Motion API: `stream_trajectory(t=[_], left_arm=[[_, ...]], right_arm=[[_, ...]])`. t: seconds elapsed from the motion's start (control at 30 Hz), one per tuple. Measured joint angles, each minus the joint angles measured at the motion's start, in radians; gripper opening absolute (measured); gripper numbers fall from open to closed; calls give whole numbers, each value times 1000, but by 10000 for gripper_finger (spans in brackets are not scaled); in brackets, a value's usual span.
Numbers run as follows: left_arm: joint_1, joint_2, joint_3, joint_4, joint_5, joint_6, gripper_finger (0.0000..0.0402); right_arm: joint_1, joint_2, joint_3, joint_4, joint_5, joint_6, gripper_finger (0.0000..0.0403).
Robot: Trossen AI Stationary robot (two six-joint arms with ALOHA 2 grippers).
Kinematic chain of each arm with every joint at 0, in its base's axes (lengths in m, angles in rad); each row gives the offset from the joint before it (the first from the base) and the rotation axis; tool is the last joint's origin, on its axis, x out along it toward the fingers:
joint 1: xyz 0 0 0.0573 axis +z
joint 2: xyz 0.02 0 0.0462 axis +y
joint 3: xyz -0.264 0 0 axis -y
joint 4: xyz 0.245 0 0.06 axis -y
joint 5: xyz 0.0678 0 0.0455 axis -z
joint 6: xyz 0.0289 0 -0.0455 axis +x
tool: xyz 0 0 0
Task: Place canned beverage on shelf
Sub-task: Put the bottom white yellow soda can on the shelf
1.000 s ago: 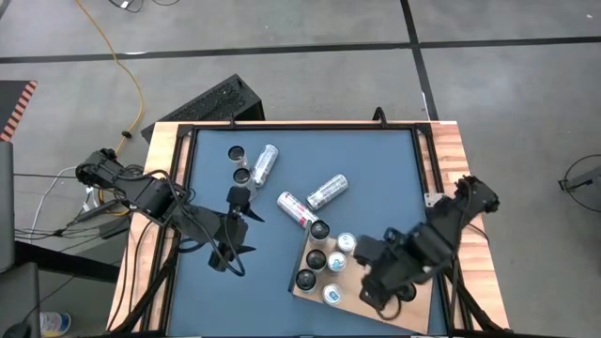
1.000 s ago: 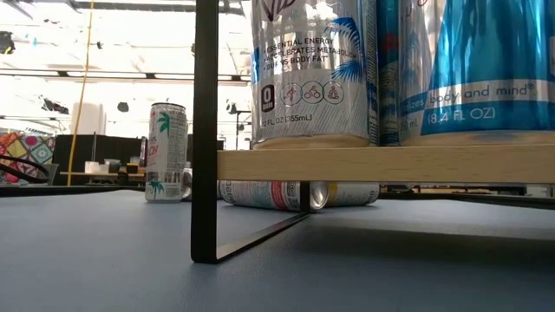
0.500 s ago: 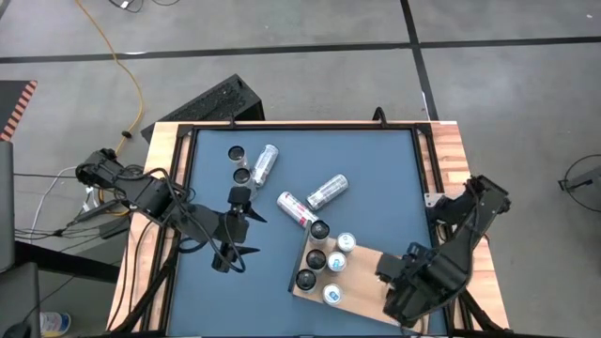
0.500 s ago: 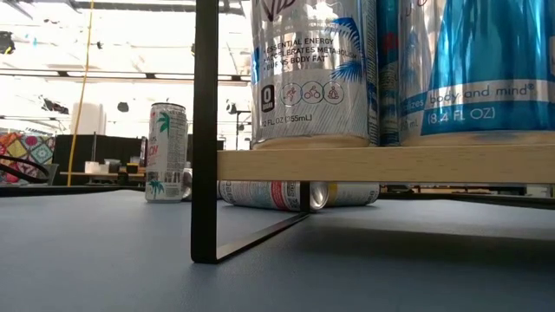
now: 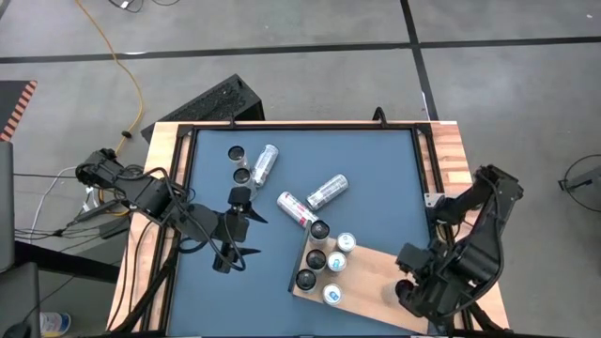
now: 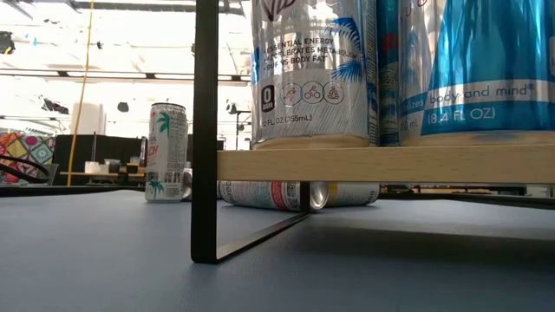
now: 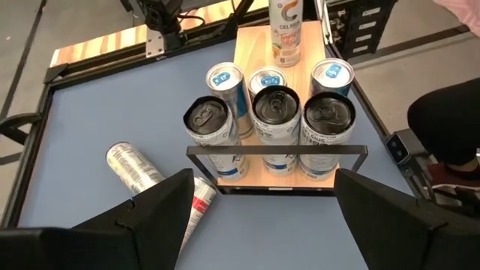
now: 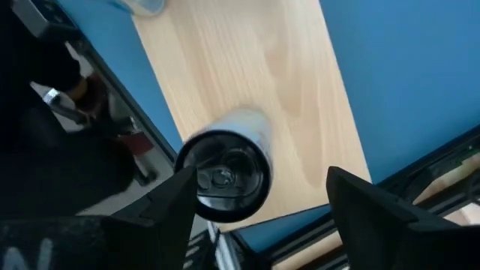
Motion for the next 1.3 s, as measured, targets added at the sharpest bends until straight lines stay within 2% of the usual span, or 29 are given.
stream_trajectory(t=[0.17, 0.3, 0.47, 0.67, 0.87, 1.1, 1.23, 1.3], left_arm=[[0, 0, 0, 17, -3, 23, 309], [0, 0, 0, 40, -10, 36, 309], [0, 0, 0, 60, -10, 37, 309], [0, 0, 0, 65, -11, 38, 309], [0, 0, 0, 65, -11, 40, 309], [0, 0, 0, 65, -11, 64, 309], [0, 0, 0, 65, -11, 64, 309], [0, 0, 0, 65, -11, 64, 309]], right_arm=[[-9, 13, -1, 9, -25, -100, 276], [-53, 14, 0, 32, -82, -57, 276], [-104, 13, 1, 3, -133, -98, 276], [-168, 13, 1, -2, -256, -275, 276], [-217, 12, 0, -2, -286, -346, 276], [-226, 2, 1, 32, -459, -351, 276], [-213, 0, 1, 5, -404, -340, 276], [-211, -2, 1, 7, -367, -273, 276]])
